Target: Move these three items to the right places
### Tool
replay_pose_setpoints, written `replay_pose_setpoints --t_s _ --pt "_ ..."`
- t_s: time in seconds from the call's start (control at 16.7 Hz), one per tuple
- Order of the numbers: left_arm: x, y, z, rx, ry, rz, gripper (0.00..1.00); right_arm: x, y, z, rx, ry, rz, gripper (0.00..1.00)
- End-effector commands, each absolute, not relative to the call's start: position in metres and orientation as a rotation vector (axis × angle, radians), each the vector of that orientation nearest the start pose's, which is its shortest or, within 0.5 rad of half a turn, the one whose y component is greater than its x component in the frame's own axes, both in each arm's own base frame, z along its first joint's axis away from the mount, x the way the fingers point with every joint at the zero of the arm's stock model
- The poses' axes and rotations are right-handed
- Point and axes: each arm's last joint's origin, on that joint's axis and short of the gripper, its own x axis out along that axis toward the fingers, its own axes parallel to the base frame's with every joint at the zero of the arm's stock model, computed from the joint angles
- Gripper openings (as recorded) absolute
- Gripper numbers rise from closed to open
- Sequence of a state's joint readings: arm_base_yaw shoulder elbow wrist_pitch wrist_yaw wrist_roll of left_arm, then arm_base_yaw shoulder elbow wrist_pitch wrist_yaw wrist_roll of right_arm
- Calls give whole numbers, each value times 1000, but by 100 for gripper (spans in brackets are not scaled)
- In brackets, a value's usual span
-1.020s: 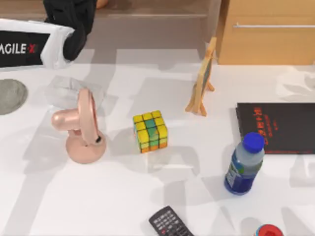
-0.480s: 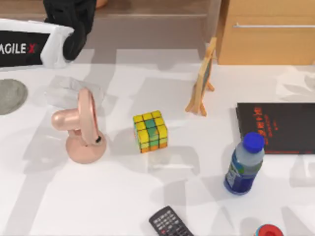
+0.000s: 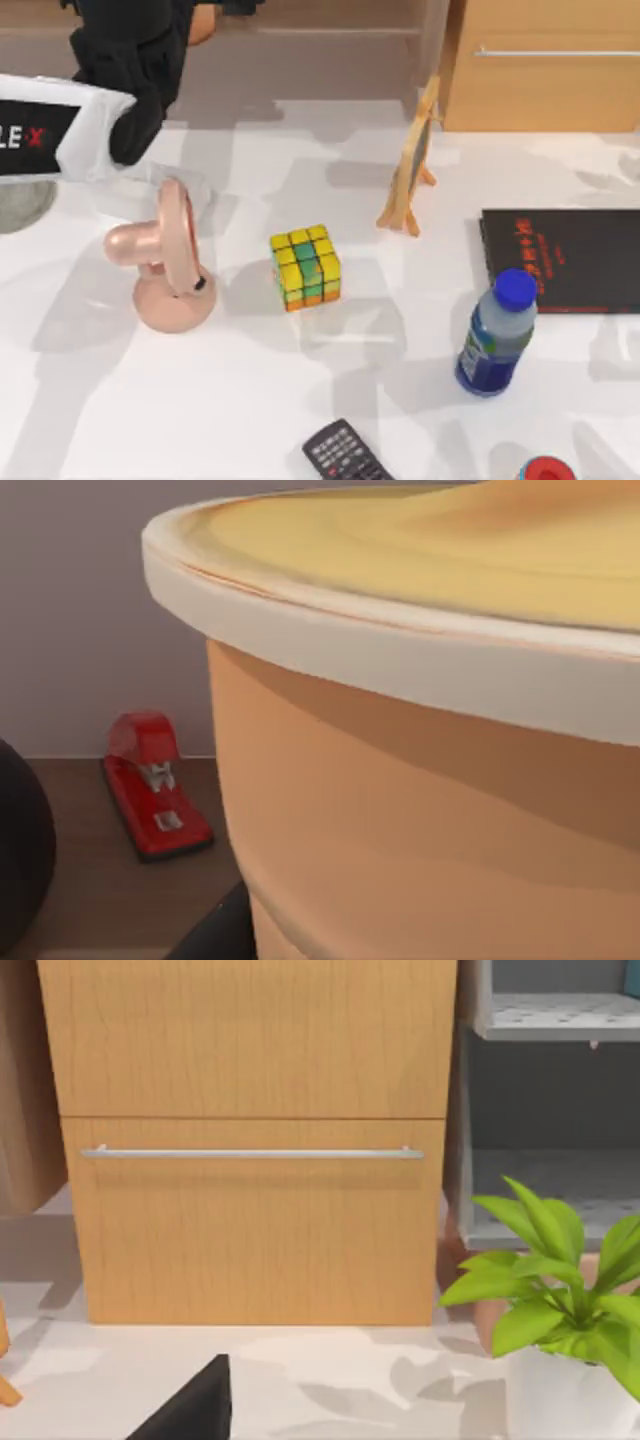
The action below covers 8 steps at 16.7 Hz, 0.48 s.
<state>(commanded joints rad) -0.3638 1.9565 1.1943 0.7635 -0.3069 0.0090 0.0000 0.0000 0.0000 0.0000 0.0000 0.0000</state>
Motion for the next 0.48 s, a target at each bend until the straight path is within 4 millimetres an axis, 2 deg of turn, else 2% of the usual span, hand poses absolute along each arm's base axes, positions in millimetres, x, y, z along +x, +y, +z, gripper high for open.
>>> replay_pose_setpoints --t_s 0.12,0.24,0.48 --pt "398 -142 218 -5 7 -31 0 106 -1 160 0 0 0 100" --pt "387 -142 221 -9 -1 -29 0 106 -1 160 0 0 0 100" --pt "388 -140 220 -7 2 -25 0 106 -1 160 0 0 0 100"
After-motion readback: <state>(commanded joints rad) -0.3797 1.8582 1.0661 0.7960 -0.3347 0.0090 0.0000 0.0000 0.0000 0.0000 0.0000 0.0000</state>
